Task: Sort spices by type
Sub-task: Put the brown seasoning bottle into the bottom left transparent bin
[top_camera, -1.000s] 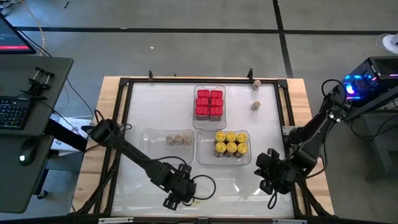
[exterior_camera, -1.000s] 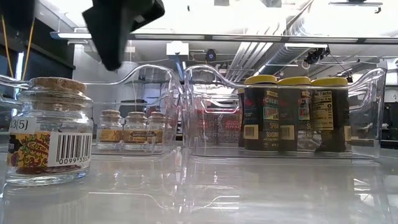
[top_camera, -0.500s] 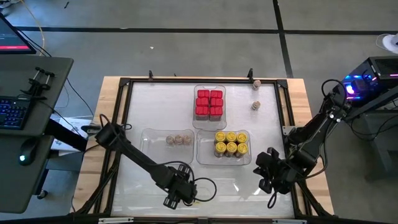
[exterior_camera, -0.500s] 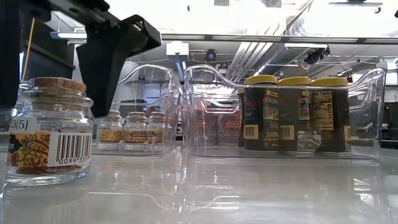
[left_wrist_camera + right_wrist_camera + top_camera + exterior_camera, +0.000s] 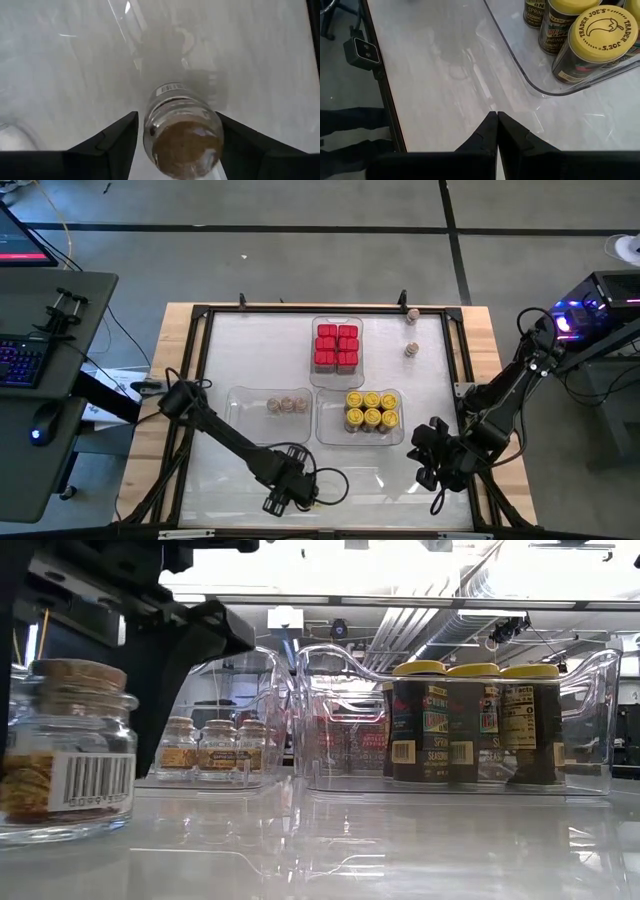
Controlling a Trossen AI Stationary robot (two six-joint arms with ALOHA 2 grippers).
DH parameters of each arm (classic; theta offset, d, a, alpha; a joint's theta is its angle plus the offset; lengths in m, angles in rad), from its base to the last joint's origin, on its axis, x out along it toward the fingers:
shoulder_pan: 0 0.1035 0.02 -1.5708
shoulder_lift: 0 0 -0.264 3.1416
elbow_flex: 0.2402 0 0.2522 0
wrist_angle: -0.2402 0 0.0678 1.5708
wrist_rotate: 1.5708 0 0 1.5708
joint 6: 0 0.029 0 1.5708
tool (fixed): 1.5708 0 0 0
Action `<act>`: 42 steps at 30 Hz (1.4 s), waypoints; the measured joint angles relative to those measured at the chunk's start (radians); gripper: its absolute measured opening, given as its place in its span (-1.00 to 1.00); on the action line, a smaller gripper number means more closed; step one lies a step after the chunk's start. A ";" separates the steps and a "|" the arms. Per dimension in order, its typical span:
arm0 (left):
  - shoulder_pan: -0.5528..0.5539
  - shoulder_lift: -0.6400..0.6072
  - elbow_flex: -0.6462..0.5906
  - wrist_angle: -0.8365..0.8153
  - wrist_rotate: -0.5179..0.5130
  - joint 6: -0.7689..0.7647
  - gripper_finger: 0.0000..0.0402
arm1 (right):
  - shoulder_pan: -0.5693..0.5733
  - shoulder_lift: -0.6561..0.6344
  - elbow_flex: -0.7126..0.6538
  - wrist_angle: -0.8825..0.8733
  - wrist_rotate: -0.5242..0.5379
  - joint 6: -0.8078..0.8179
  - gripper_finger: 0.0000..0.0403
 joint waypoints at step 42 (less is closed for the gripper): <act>0.384 -0.636 -0.382 -0.289 -0.119 0.068 -0.24 | 0.000 0.000 0.000 0.040 0.082 0.000 -1.00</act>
